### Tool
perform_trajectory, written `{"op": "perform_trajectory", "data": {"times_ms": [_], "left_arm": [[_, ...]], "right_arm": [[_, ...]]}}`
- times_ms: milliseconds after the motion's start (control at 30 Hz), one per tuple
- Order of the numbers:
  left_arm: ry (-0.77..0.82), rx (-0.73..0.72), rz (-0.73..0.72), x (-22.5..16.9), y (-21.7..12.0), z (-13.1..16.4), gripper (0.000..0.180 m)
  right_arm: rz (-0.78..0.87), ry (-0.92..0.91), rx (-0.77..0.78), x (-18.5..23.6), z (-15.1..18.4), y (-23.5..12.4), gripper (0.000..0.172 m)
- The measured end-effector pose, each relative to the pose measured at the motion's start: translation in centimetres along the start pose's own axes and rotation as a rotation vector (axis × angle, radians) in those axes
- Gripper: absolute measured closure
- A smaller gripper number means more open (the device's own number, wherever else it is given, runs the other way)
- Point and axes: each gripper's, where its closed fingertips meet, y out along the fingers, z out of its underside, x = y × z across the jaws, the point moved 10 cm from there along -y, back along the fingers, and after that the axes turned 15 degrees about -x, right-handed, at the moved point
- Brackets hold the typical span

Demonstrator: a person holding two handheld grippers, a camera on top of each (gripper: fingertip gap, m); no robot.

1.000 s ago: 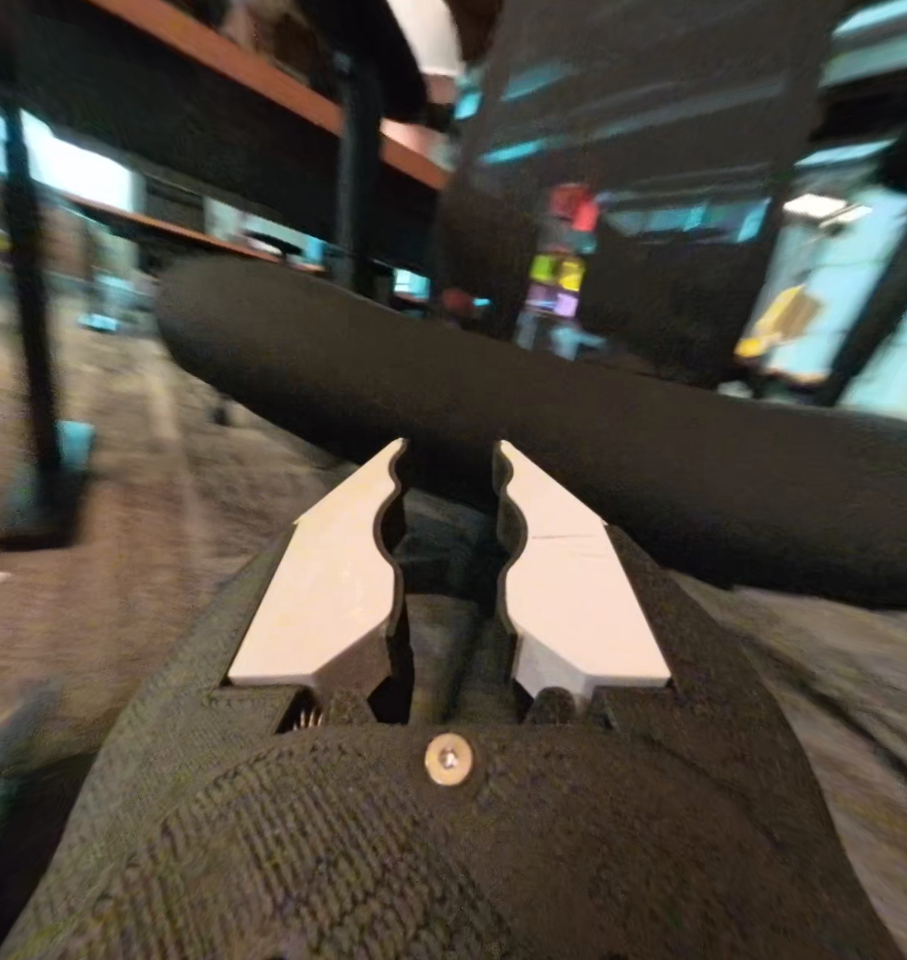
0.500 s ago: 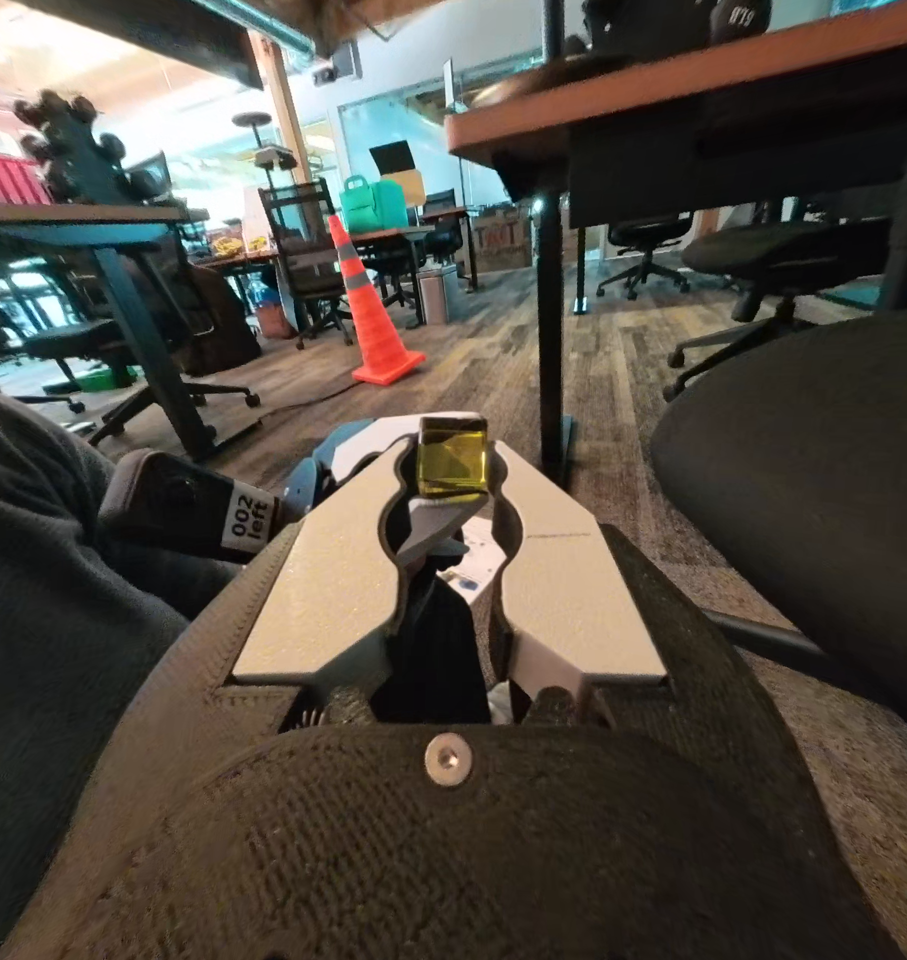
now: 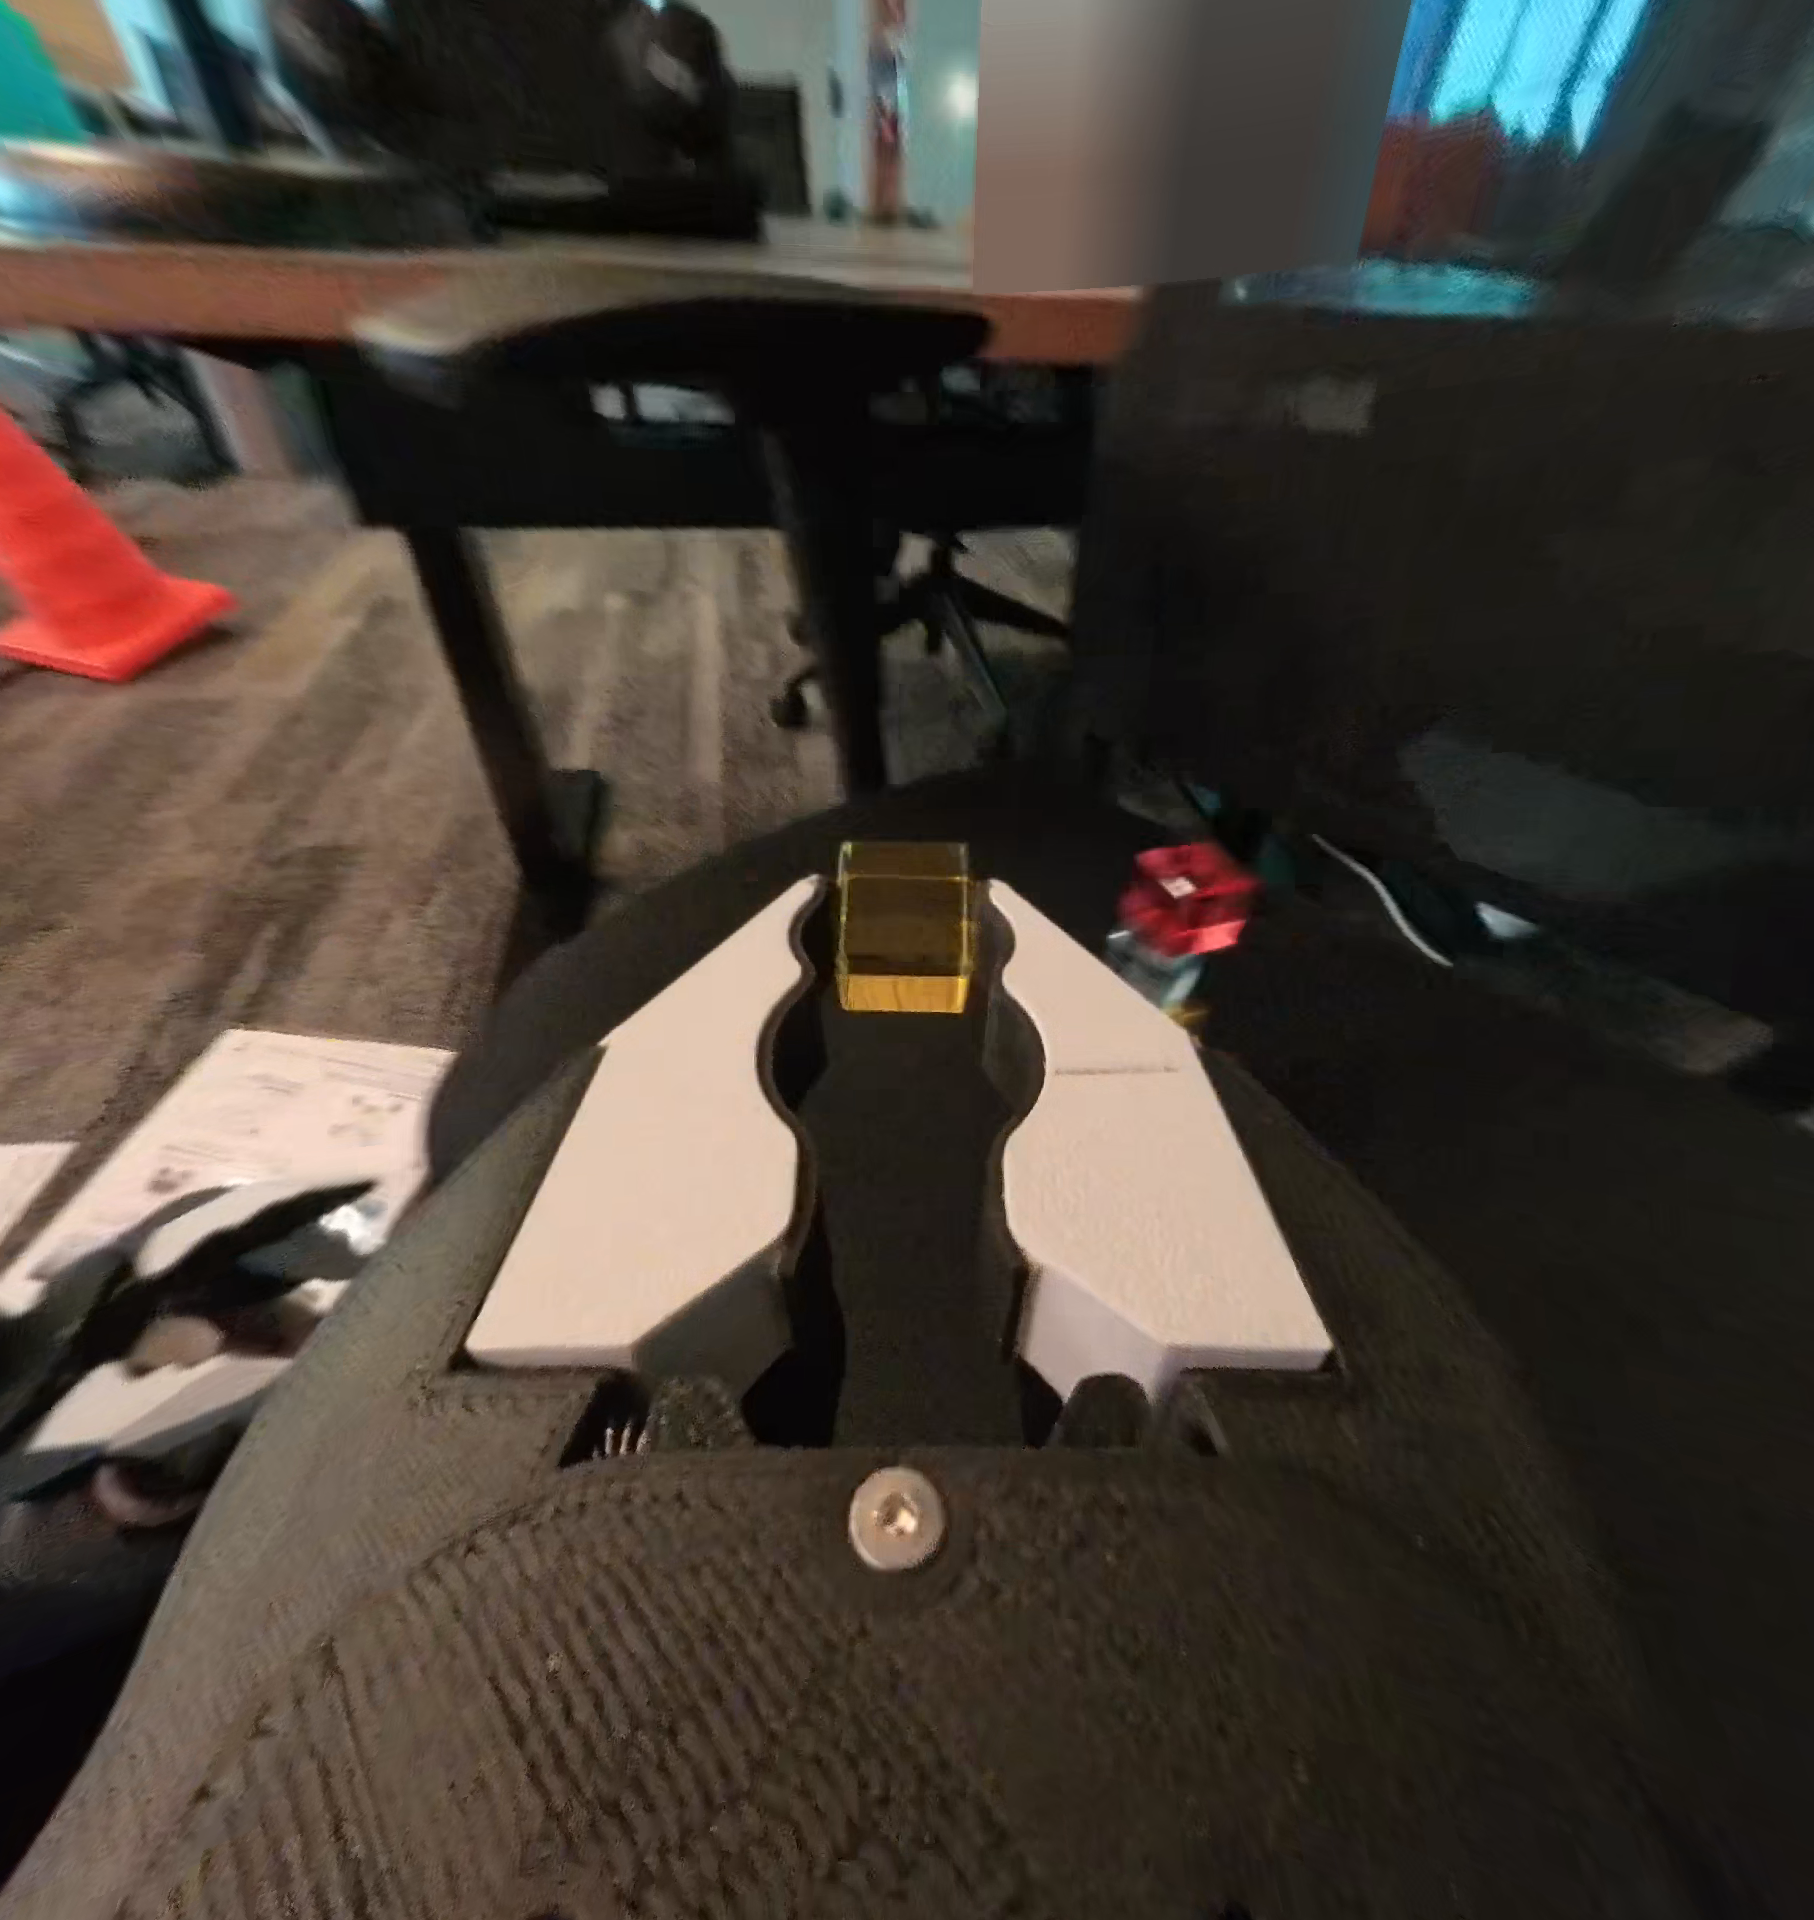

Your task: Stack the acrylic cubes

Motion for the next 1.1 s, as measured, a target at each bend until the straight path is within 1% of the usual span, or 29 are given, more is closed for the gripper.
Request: {"op": "perform_trajectory", "data": {"times_ms": [100, 200, 300, 400, 500, 1033, 1100], "left_arm": [[-0.025, -0.004, -0.037, 1.4, -0.2, -0.1, 0.122], [-0.041, -0.016, -0.06, 2.2, -0.6, 0.1, 0.125], [-0.069, -0.017, -0.067, 2.5, -0.7, 0.5, 0.129], [-0.078, -0.023, -0.065, 2.5, -0.7, 0.6, 0.132], [-0.068, -0.024, -0.066, 2.5, -0.8, 0.5, 0.133], [-0.093, -0.025, -0.063, 2.4, -0.9, 0.6, 0.134], [-0.091, -0.03, -0.059, 2.4, -0.9, 0.5, 0.134]], "right_arm": [[0.052, -0.045, 0.185, -3.8, -1.6, 4.4, 0.147], [0.052, -0.069, 0.358, -5.8, -1.8, 7.6, 0.146], [0.03, -0.027, 0.446, -6.9, -1.5, 9.5, 0.146], [0.033, -0.02, 0.501, -7.5, -1.1, 10.2, 0.146], [0.023, -0.003, 0.521, -7.8, -0.7, 10.3, 0.146], [0.001, 0.104, 0.475, -8.5, 0.7, 9.5, 0.145], [0.002, 0.108, 0.456, -8.5, 0.4, 9.3, 0.133]]}}
